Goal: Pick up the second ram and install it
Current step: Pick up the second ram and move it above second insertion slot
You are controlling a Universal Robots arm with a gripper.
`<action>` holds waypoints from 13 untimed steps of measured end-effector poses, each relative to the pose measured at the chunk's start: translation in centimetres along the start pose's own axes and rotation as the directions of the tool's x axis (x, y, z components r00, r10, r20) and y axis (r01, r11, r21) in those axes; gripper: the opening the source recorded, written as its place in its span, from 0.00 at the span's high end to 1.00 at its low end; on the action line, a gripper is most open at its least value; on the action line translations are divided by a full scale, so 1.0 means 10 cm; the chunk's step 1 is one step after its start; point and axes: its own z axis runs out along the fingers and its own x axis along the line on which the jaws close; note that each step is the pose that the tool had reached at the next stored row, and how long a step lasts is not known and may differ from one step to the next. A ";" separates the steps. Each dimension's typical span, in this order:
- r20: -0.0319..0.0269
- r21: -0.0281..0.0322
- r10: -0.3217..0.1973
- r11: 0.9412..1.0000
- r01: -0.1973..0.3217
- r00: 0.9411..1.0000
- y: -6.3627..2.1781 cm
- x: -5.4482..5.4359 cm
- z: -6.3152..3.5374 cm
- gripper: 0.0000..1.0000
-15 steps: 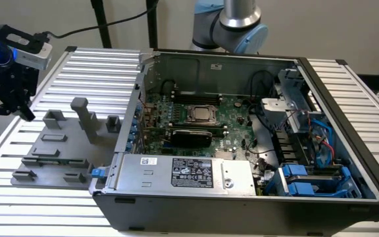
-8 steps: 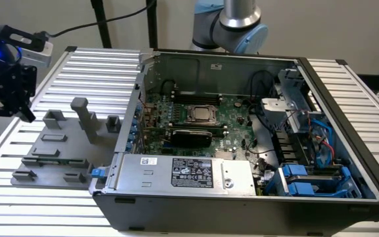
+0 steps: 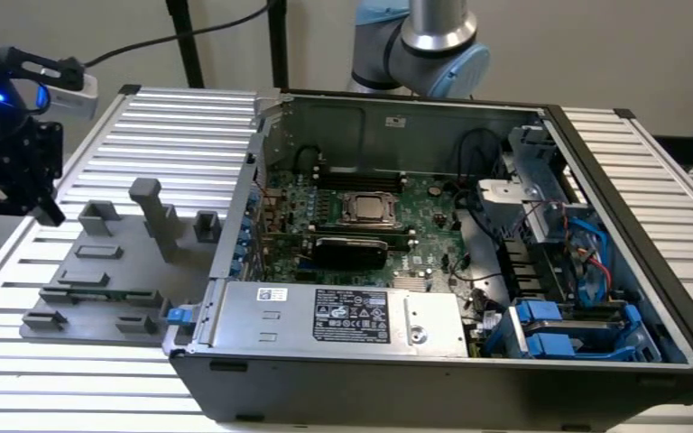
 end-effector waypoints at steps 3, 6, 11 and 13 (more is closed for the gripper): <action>-0.007 0.002 -0.038 0.999 0.038 0.999 -0.003 0.00 0.015 0.89; -0.015 0.003 -0.065 0.998 0.065 0.998 -0.021 0.00 0.035 0.89; -0.027 0.003 -0.088 0.996 0.088 0.996 -0.109 -0.01 0.089 0.89; -0.032 0.003 -0.095 0.995 0.095 0.995 -0.152 -0.02 0.118 0.89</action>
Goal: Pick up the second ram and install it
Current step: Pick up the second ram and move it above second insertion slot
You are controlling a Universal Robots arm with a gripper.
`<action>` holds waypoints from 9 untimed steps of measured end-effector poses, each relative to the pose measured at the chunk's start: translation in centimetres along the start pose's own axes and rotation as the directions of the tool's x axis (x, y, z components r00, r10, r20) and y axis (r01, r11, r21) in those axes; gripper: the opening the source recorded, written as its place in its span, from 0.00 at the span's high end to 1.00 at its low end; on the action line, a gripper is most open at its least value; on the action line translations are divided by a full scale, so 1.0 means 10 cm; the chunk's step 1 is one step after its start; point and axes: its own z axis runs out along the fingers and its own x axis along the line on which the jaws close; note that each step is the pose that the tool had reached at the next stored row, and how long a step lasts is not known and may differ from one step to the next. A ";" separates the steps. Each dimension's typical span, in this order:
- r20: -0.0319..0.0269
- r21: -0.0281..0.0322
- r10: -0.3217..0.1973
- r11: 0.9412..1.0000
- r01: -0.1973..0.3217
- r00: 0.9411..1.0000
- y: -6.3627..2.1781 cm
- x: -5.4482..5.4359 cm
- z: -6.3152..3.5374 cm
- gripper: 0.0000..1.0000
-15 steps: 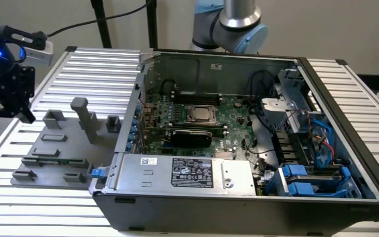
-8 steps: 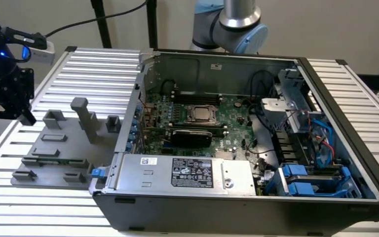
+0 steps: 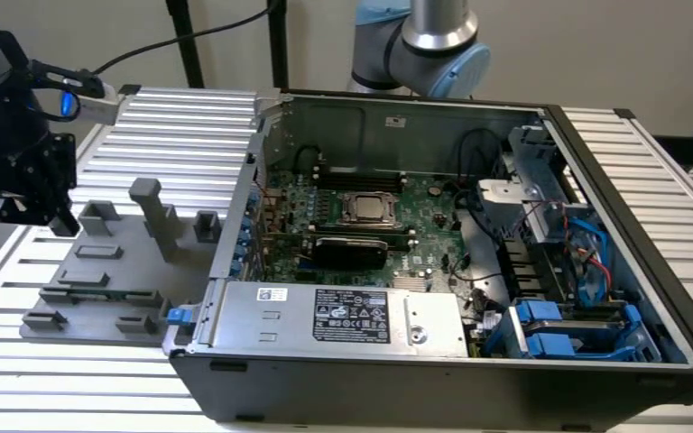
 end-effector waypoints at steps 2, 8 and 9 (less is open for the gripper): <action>-0.003 0.000 -0.002 1.000 0.002 1.000 -0.022 0.00 0.038 0.89; -0.008 0.000 -0.002 1.000 0.002 1.000 -0.041 0.00 0.146 0.89; -0.008 0.000 -0.002 1.000 0.002 1.000 -0.043 0.00 0.164 0.89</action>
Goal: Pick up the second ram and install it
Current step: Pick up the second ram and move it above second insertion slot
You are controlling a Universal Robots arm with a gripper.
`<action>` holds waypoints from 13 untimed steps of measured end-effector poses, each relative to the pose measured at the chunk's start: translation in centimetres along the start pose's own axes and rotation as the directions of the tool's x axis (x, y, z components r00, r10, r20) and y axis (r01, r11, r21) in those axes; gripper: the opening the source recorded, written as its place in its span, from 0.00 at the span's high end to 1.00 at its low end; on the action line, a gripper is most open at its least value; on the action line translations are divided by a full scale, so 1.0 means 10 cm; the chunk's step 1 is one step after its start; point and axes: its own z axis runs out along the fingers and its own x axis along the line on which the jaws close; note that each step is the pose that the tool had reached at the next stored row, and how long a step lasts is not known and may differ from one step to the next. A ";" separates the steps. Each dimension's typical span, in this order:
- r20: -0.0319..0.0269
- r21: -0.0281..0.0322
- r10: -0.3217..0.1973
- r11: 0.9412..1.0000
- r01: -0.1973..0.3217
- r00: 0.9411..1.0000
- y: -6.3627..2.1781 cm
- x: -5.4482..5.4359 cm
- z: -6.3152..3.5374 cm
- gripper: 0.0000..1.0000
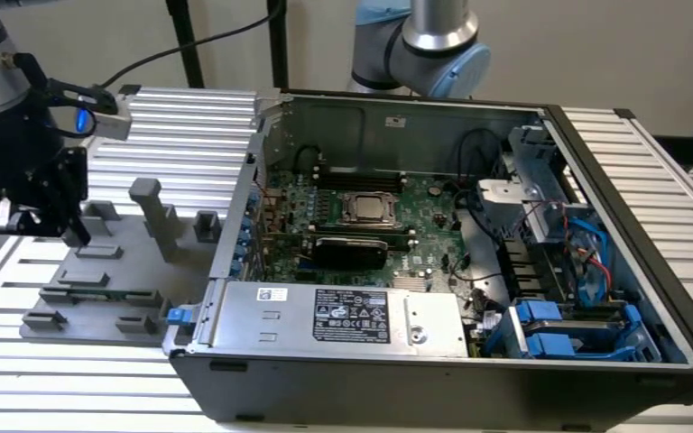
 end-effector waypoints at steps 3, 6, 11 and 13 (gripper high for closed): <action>0.000 0.000 0.000 1.000 0.000 1.000 -0.007 0.00 0.056 0.82; 0.000 0.000 0.000 1.000 0.000 1.000 -0.011 0.00 0.109 0.70; 0.000 0.000 0.000 1.000 0.000 1.000 -0.017 0.00 0.201 0.58; 0.000 0.000 0.000 1.000 0.000 1.000 -0.018 0.00 0.237 0.58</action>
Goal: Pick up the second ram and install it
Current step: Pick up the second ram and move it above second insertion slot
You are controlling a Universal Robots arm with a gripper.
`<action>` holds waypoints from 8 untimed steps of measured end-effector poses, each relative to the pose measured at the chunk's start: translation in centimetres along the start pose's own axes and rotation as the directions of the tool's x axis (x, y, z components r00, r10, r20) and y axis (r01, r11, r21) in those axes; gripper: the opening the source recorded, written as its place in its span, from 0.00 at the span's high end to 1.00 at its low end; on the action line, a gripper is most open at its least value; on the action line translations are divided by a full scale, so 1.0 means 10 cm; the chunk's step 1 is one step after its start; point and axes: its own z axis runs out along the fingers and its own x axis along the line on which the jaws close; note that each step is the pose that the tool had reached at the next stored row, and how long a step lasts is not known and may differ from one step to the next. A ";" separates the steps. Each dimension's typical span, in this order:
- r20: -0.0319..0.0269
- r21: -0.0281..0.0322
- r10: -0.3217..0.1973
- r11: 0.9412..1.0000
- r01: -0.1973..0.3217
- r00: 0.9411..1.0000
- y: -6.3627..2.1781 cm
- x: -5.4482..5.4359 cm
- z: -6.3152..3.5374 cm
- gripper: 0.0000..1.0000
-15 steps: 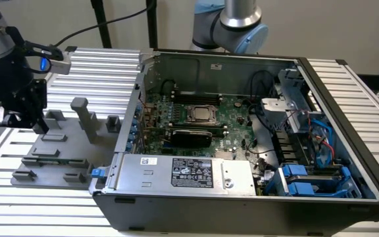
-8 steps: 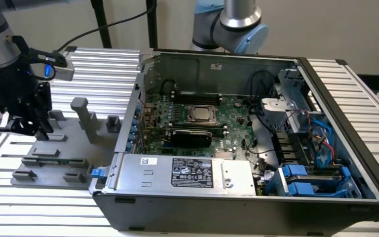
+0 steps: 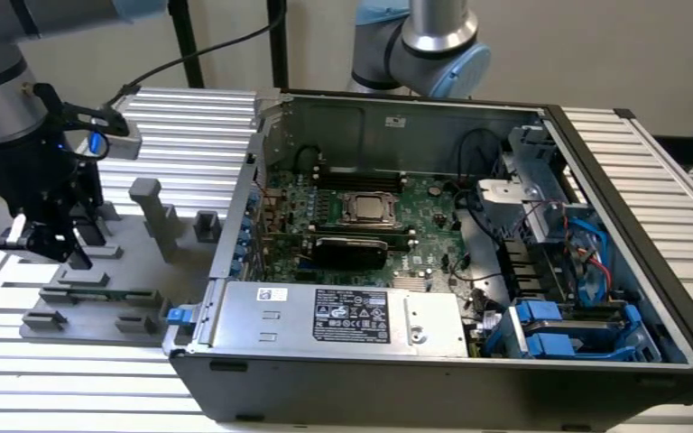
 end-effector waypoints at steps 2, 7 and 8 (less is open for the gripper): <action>0.000 0.000 0.000 1.000 0.000 1.000 -0.001 0.00 0.037 0.58; 0.000 0.000 0.000 1.000 0.000 1.000 0.000 0.02 0.128 0.58; 0.000 0.000 0.000 1.000 0.000 1.000 0.000 0.02 0.147 0.58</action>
